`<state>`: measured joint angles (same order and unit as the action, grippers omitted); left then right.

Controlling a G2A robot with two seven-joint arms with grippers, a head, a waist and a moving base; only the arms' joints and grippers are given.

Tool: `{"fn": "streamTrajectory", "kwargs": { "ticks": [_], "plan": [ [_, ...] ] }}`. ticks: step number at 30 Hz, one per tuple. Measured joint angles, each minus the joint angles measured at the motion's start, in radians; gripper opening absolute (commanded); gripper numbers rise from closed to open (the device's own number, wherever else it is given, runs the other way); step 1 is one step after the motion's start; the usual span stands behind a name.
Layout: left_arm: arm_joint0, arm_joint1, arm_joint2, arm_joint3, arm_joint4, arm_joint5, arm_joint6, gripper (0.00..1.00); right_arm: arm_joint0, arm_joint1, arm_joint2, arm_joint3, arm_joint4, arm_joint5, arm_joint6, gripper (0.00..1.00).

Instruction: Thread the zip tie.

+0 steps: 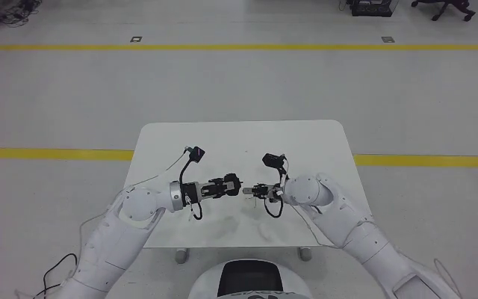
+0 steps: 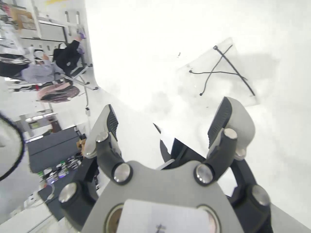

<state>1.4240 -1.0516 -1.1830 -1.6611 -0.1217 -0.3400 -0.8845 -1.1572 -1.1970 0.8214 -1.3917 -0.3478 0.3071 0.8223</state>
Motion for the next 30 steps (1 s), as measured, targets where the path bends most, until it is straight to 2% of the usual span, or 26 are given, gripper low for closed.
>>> {"fn": "streamTrajectory", "kwargs": {
  "ticks": [8,12,15,24,27,30],
  "plan": [
    [0.0,0.0,0.0,0.0,0.0,0.0,0.0,0.0,-0.001,0.0,-0.002,-0.003,-0.002,-0.007,-0.005,1.0],
    [0.0,0.0,0.0,0.0,0.0,0.0,0.0,0.0,0.017,0.006,-0.026,-0.022,-0.108,-0.084,0.021,1.0],
    [0.0,0.0,0.0,0.0,0.0,0.0,0.0,0.0,0.037,0.008,-0.044,-0.028,-0.189,-0.081,0.058,1.0],
    [0.0,0.0,0.0,0.0,0.0,0.0,0.0,0.0,0.073,0.011,-0.083,-0.01,-0.331,-0.205,0.122,1.0],
    [0.0,0.0,0.0,0.0,0.0,0.0,0.0,0.0,0.082,0.007,-0.107,-0.001,-0.384,-0.209,0.145,1.0],
    [0.0,0.0,0.0,0.0,0.0,0.0,0.0,0.0,0.082,0.007,-0.109,-0.001,-0.385,-0.206,0.146,1.0]
  ]
}}
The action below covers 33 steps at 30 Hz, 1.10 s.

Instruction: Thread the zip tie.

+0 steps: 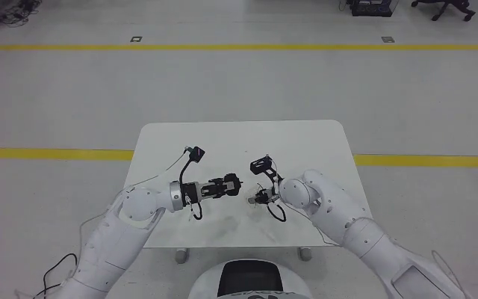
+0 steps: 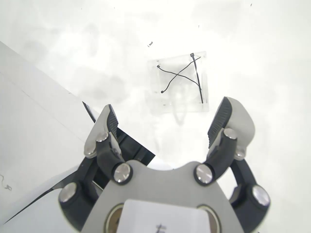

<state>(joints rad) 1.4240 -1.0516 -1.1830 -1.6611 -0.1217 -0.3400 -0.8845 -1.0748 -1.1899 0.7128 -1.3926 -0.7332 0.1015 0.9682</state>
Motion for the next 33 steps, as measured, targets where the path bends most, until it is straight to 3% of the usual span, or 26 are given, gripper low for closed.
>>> {"fn": "streamTrajectory", "kwargs": {
  "ticks": [8,15,20,33],
  "plan": [
    [0.0,0.0,0.0,0.0,0.0,0.0,0.0,0.0,-0.003,0.0,-0.003,0.008,-0.012,-0.005,-0.012,1.0],
    [0.0,0.0,0.0,0.0,0.0,0.0,0.0,0.0,0.026,-0.012,-0.052,0.056,-0.114,-0.142,-0.056,1.0],
    [0.0,0.0,0.0,0.0,0.0,0.0,0.0,0.0,0.034,-0.018,-0.08,0.075,-0.181,-0.203,-0.091,1.0],
    [0.0,0.0,0.0,0.0,0.0,0.0,0.0,0.0,0.03,-0.023,-0.099,0.072,-0.227,-0.234,-0.085,1.0]
  ]
}}
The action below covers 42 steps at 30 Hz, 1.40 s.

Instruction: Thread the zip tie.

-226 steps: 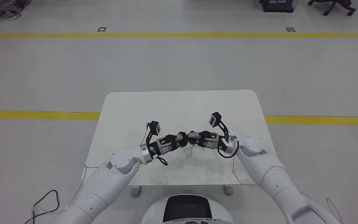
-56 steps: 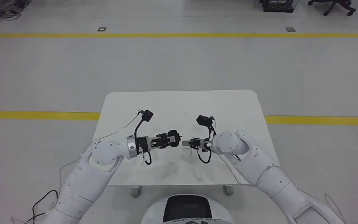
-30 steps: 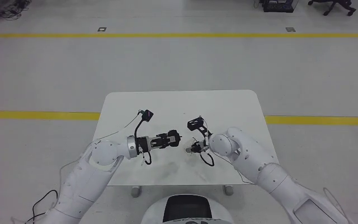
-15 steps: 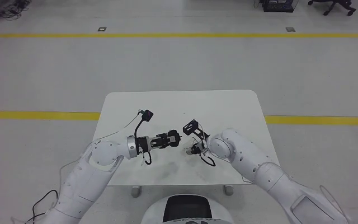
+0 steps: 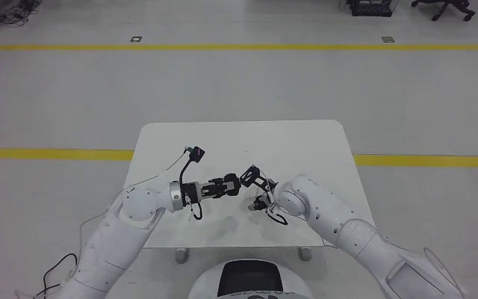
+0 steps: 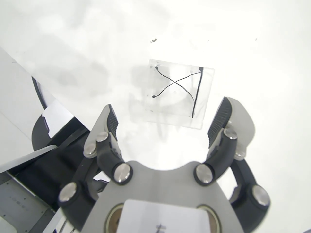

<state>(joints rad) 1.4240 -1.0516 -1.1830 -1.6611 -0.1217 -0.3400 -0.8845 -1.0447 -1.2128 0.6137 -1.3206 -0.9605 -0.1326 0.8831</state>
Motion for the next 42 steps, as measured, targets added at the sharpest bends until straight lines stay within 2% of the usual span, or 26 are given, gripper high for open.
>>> {"fn": "streamTrajectory", "kwargs": {
  "ticks": [10,18,21,24,33,42],
  "plan": [
    [0.0,0.0,0.0,0.0,0.0,0.0,0.0,0.0,-0.016,-0.001,0.002,0.004,-0.011,-0.008,-0.032,1.0],
    [0.0,0.0,0.0,0.0,0.0,0.0,0.0,0.0,-0.016,-0.014,-0.003,0.012,-0.013,-0.005,-0.009,1.0],
    [0.0,0.0,0.0,0.0,0.0,0.0,0.0,0.0,-0.014,-0.018,-0.004,0.022,-0.017,-0.003,-0.007,0.85],
    [0.0,0.0,0.0,0.0,0.0,0.0,0.0,0.0,-0.012,-0.023,-0.004,0.037,-0.017,-0.005,-0.012,0.84],
    [0.0,0.0,0.0,0.0,0.0,0.0,0.0,0.0,-0.004,-0.038,-0.005,0.08,-0.019,-0.003,-0.028,0.51],
    [0.0,0.0,0.0,0.0,0.0,0.0,0.0,0.0,0.002,-0.053,-0.011,0.102,-0.052,0.024,-0.042,0.47]
  ]
}}
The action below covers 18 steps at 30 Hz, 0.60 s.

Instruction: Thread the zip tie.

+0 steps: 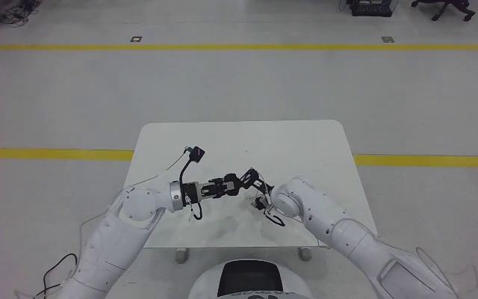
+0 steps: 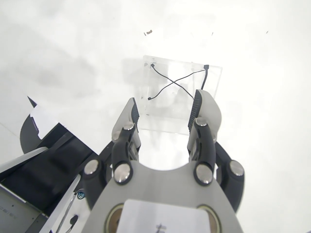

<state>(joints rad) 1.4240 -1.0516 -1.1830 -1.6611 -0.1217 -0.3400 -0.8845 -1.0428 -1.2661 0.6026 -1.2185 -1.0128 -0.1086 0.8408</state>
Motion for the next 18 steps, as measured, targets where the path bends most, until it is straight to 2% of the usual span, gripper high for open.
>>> {"fn": "streamTrajectory", "kwargs": {
  "ticks": [7,18],
  "plan": [
    [0.0,0.0,0.0,0.0,0.0,0.0,0.0,0.0,-0.017,-0.002,0.006,-0.018,-0.058,0.041,-0.031,0.45],
    [0.0,0.0,0.0,0.0,0.0,0.0,0.0,0.0,-0.056,0.008,0.047,-0.069,-0.099,0.031,-0.058,0.45]
  ]
}}
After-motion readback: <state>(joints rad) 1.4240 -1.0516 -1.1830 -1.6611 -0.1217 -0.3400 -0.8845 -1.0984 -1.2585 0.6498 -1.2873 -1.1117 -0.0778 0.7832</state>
